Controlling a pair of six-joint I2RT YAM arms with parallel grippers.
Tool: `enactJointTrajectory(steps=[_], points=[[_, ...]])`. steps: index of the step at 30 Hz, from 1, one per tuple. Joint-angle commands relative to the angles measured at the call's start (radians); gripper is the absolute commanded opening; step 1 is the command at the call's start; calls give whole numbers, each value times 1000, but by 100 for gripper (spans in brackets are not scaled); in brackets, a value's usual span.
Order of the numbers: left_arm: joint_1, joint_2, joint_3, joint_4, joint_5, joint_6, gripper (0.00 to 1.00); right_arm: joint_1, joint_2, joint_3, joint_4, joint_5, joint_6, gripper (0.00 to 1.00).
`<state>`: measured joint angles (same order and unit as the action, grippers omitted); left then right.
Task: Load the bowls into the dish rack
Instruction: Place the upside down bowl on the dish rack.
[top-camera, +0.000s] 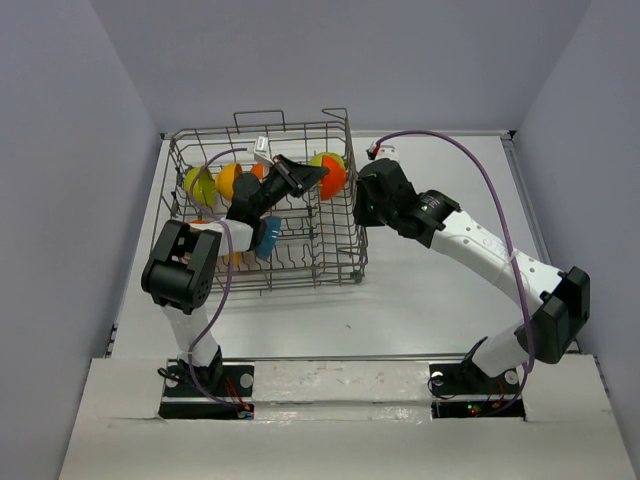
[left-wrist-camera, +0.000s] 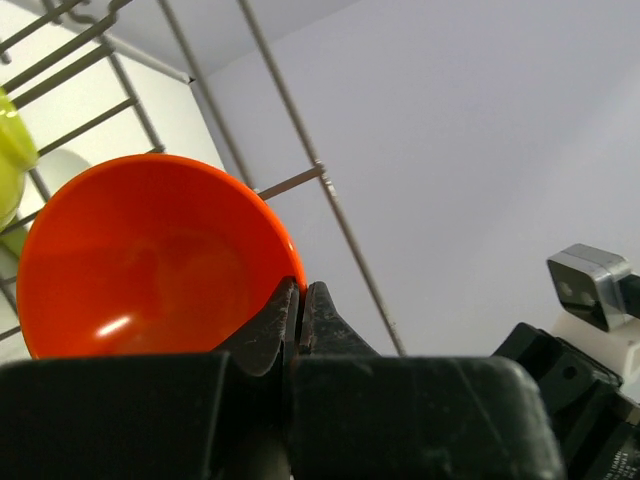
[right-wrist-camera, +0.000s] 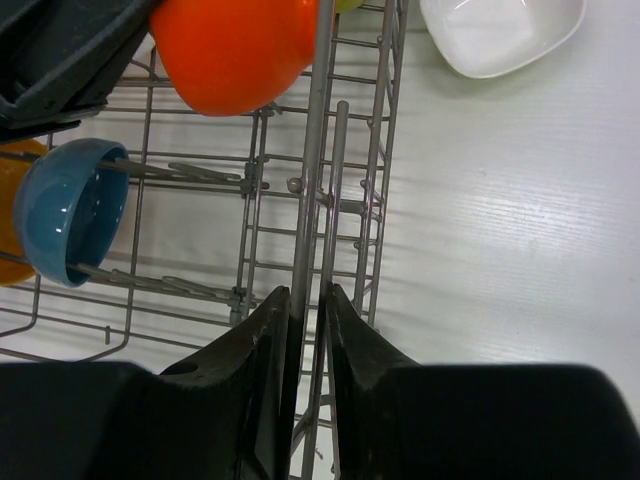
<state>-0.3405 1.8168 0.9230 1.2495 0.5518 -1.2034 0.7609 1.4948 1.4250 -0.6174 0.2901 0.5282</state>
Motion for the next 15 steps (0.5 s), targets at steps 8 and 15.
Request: enactJointTrajectory(steps=[8, 15], points=[[-11, 6, -15, 139, -21, 27, 0, 14, 35, 31, 30, -19, -13, 11], [-14, 15, -1, 94, -26, 54, 0, 23, 33, 37, 28, -16, -13, 10]])
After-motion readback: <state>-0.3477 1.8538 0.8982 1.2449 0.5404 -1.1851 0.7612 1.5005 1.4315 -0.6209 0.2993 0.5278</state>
